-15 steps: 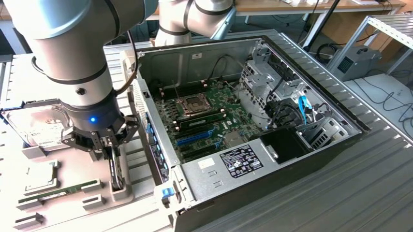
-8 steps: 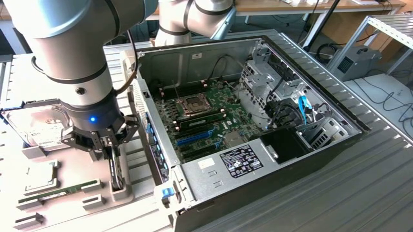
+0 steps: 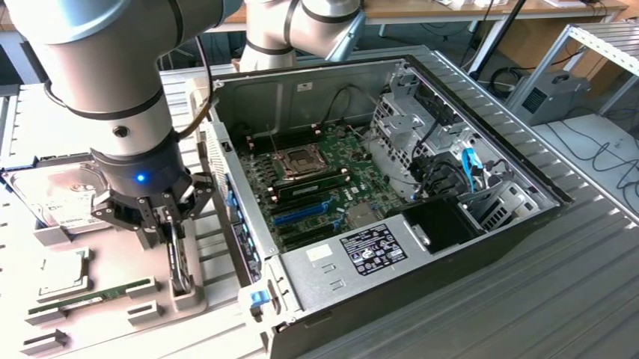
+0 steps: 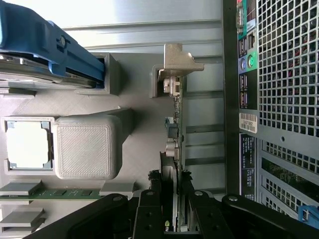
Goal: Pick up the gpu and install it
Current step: 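Pick up the gpu and move the gpu toward the slot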
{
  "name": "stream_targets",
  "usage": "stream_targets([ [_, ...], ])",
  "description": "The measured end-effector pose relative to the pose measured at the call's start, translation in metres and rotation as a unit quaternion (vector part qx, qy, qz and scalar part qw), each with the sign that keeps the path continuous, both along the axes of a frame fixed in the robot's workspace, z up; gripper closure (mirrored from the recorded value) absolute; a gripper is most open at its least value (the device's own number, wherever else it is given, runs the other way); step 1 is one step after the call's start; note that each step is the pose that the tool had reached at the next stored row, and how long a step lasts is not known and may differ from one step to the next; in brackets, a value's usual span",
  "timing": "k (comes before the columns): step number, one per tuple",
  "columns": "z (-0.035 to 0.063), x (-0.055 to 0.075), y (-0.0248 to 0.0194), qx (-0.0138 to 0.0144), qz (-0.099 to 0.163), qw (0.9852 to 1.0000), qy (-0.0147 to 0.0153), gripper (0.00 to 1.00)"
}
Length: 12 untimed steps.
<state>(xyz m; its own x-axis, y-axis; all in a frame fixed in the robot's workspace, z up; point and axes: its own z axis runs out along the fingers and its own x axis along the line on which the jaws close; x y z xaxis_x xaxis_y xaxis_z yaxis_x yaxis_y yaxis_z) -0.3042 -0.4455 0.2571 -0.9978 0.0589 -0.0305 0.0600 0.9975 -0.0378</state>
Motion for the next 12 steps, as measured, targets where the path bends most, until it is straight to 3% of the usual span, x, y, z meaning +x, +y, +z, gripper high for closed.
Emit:
stream_targets([
  [12,0.004,0.0,0.0,0.0,0.0,1.0,0.0,0.74],
])
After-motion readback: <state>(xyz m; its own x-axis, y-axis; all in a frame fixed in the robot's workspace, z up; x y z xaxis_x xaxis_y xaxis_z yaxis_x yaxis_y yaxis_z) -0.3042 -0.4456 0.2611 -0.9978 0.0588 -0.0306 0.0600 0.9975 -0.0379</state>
